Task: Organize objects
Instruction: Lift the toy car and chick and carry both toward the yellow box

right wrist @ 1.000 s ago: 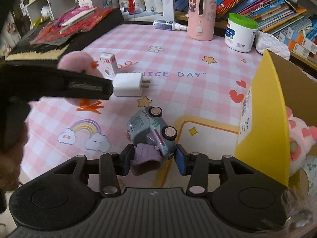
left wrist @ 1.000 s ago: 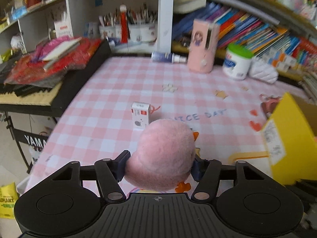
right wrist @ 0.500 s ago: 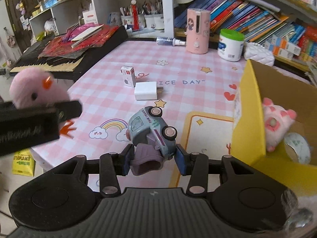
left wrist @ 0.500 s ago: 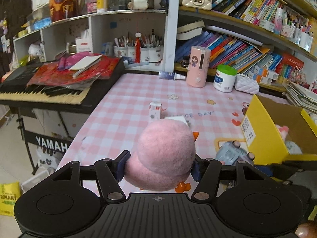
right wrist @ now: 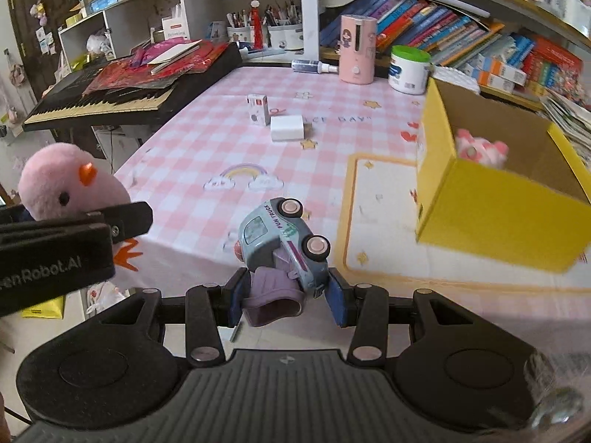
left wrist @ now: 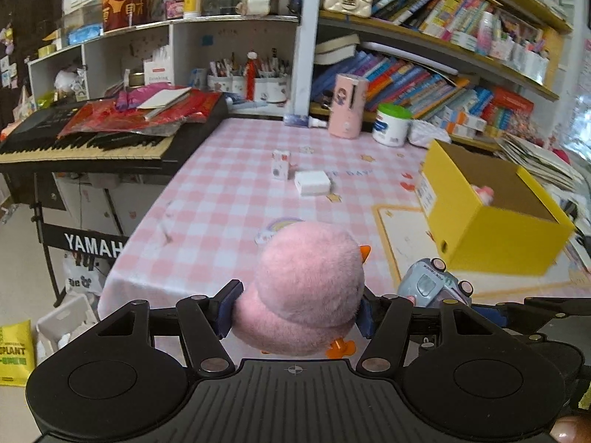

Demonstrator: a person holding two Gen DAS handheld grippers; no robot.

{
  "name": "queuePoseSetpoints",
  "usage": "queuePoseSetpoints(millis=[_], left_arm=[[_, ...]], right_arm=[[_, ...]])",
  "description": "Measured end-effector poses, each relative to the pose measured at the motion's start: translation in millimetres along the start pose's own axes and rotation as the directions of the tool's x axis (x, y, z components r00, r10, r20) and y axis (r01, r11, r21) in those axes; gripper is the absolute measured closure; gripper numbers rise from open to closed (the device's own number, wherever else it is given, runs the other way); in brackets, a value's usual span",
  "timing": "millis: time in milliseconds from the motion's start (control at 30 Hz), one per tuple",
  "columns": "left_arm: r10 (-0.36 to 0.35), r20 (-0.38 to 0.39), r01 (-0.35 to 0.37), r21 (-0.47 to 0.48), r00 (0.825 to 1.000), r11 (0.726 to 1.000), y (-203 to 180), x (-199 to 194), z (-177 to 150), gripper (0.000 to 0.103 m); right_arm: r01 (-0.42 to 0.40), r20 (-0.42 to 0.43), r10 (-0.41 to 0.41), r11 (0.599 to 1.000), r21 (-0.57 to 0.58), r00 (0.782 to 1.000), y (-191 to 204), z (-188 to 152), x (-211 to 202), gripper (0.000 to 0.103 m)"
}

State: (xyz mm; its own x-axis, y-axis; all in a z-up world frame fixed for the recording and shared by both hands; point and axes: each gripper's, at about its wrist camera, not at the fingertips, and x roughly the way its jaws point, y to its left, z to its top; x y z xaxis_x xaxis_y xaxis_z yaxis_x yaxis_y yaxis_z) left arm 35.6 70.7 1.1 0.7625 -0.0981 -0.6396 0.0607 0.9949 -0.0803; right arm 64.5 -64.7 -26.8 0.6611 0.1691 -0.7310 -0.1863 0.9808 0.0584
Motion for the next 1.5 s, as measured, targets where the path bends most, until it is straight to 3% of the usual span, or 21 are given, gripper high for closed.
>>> queuePoseSetpoints(millis=[367,867,1133,1500], left_arm=[[-0.095,-0.025,0.097,0.113,0.995,0.989,-31,-20,-26,0.043],[-0.217,-0.082,0.23,0.25,0.973,0.94,-94,-11,-33,0.043],[-0.257,-0.097,0.274,0.277,0.962,0.921,-129,3,-25,0.043],[-0.26,-0.112,0.281,0.27,0.959,0.921,-174,35,-7,0.043]], right_arm=[[0.066,-0.007,-0.066,0.994,0.086,0.998,-6,-57,-47,0.061],[0.175,-0.031,-0.172,0.955,0.24,0.985,-56,-89,-75,0.061],[0.213,-0.042,-0.21,0.935,0.284,0.977,-90,-89,-79,0.061],[0.227,-0.059,-0.219,0.933,0.28,0.974,-143,-67,-66,0.061]])
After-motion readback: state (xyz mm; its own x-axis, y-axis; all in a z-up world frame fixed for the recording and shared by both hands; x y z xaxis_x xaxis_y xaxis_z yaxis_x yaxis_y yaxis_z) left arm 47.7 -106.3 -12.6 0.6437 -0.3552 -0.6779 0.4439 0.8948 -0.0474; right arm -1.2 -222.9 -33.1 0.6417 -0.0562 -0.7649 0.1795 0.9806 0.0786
